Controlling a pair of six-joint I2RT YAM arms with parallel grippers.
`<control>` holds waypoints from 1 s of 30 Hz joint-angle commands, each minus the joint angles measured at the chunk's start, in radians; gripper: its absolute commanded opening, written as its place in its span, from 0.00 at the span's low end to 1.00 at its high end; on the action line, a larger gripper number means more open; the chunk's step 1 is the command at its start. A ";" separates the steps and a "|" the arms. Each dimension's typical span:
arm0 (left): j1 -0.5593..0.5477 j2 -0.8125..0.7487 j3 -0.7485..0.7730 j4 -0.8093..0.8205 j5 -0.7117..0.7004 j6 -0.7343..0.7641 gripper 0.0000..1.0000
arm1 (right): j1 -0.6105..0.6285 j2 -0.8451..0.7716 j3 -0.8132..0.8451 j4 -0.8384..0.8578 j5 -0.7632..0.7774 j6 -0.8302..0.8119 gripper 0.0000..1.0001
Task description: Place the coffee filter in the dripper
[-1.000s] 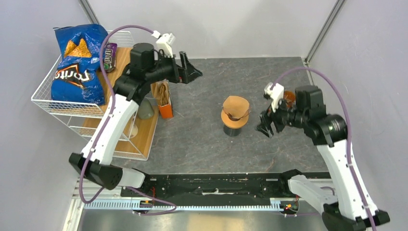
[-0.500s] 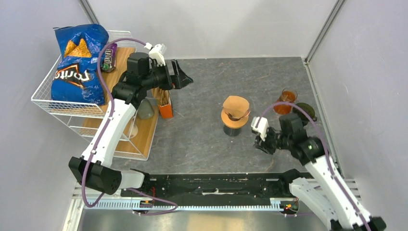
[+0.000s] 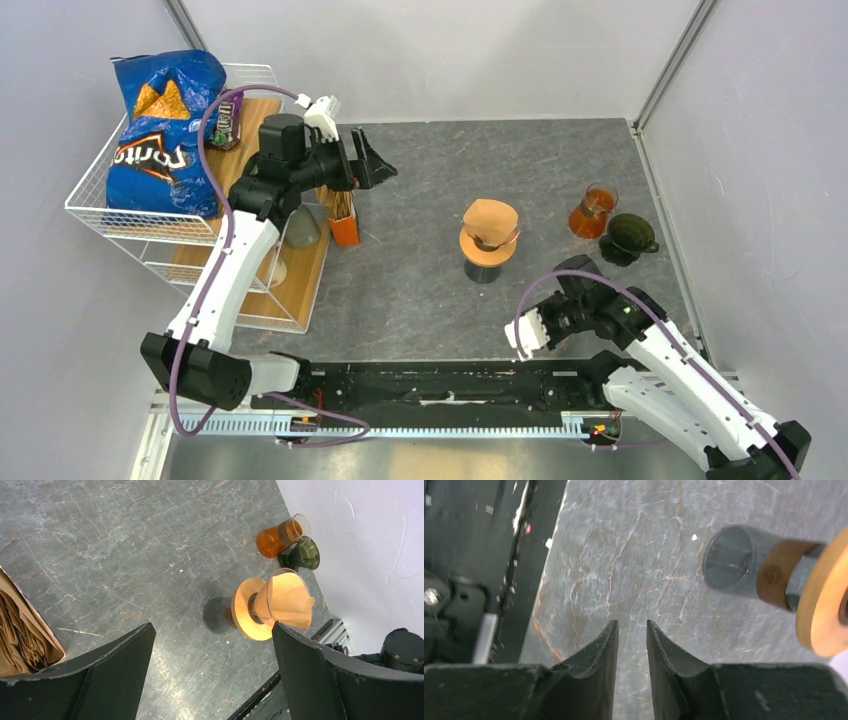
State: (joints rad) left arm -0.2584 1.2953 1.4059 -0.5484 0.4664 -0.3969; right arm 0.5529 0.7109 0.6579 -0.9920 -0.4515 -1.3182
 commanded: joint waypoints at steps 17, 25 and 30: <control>0.039 -0.014 -0.006 0.031 0.084 -0.020 0.96 | 0.525 0.394 0.025 0.479 0.804 -0.196 0.37; 0.045 -0.012 -0.024 0.039 0.100 -0.038 0.96 | 0.534 0.452 0.010 0.538 0.842 -0.237 0.55; 0.048 -0.006 -0.022 0.044 0.110 -0.055 0.95 | 0.533 0.485 0.023 0.549 0.855 -0.264 0.59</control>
State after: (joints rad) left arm -0.2180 1.3045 1.3834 -0.5434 0.5377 -0.4095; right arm 1.0828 1.1797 0.6735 -0.4877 0.3656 -1.5558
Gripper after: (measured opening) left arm 0.953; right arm 0.591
